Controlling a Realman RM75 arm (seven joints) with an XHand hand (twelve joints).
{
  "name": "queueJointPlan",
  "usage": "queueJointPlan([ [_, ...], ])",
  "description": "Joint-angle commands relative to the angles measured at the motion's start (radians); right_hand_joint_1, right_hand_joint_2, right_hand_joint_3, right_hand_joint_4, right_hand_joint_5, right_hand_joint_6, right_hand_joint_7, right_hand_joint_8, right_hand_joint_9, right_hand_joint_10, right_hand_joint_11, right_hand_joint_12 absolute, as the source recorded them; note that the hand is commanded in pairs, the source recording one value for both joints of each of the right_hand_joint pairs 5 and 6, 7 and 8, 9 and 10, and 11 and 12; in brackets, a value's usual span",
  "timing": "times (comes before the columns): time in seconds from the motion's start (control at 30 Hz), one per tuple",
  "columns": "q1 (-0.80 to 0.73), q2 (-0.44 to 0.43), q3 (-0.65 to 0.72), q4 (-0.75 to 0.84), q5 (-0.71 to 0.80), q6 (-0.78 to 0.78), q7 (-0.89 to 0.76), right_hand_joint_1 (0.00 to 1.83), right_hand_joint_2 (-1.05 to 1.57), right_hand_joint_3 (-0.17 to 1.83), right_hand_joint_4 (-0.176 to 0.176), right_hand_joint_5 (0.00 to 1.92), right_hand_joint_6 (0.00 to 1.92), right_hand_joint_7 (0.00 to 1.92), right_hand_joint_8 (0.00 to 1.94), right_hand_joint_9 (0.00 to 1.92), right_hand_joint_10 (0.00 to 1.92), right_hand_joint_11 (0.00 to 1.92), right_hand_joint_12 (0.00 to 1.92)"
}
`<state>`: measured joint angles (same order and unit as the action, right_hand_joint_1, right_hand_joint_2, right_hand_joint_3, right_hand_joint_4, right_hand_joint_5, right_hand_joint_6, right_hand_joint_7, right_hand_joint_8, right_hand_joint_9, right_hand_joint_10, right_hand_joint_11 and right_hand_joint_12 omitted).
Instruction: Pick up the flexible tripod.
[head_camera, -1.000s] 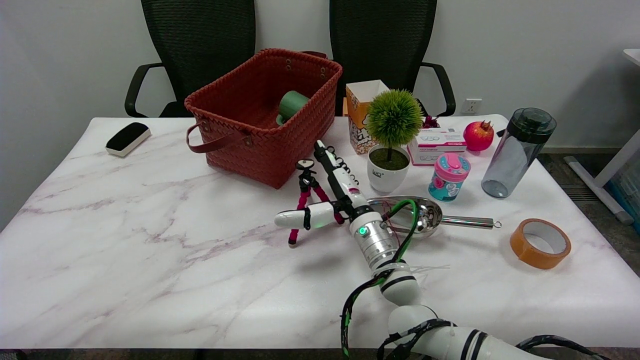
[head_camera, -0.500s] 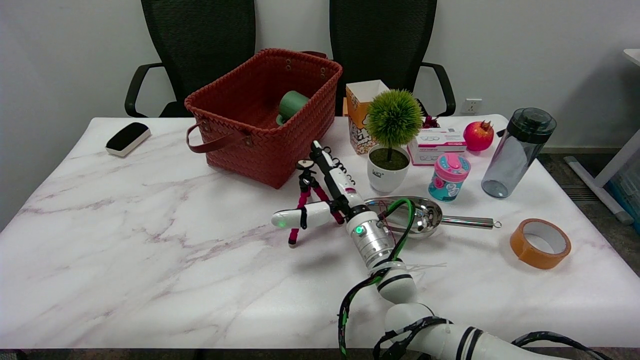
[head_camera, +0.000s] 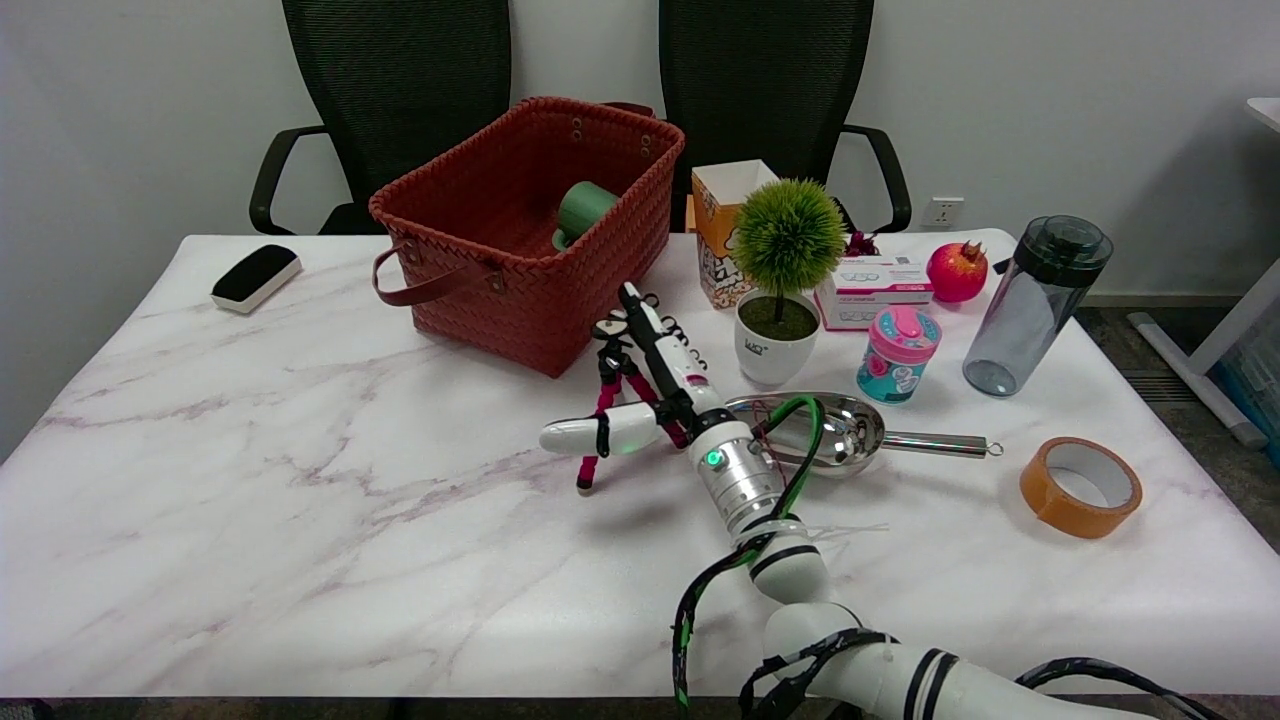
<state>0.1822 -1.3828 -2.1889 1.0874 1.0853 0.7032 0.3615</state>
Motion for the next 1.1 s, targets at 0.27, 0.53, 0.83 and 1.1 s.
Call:
queueJointPlan([
  [0.27, 0.024, -0.014, -0.002, -0.031, 0.001, -0.002, 0.002, 0.99, 0.02, 0.33, 0.0, 0.0, 0.0, 0.35, 0.35, 0.0, 0.0, 0.23, 0.23],
  [0.53, 0.023, -0.014, -0.002, -0.035, 0.012, -0.002, 0.002, 1.04, 0.03, 0.36, 0.0, 0.04, 0.04, 0.32, 0.32, 0.0, 0.0, 0.92, 0.92],
  [0.83, 0.019, -0.014, -0.002, -0.04, 0.014, 0.0, 0.002, 1.09, 0.06, 0.26, 0.0, 0.26, 0.26, 1.06, 1.06, 0.48, 0.48, 1.75, 1.75],
  [1.1, 0.017, -0.014, -0.002, -0.042, 0.014, 0.008, 0.002, 1.03, 0.14, 0.26, 0.0, 0.69, 0.69, 1.51, 1.51, 1.42, 1.42, 1.92, 1.92],
])
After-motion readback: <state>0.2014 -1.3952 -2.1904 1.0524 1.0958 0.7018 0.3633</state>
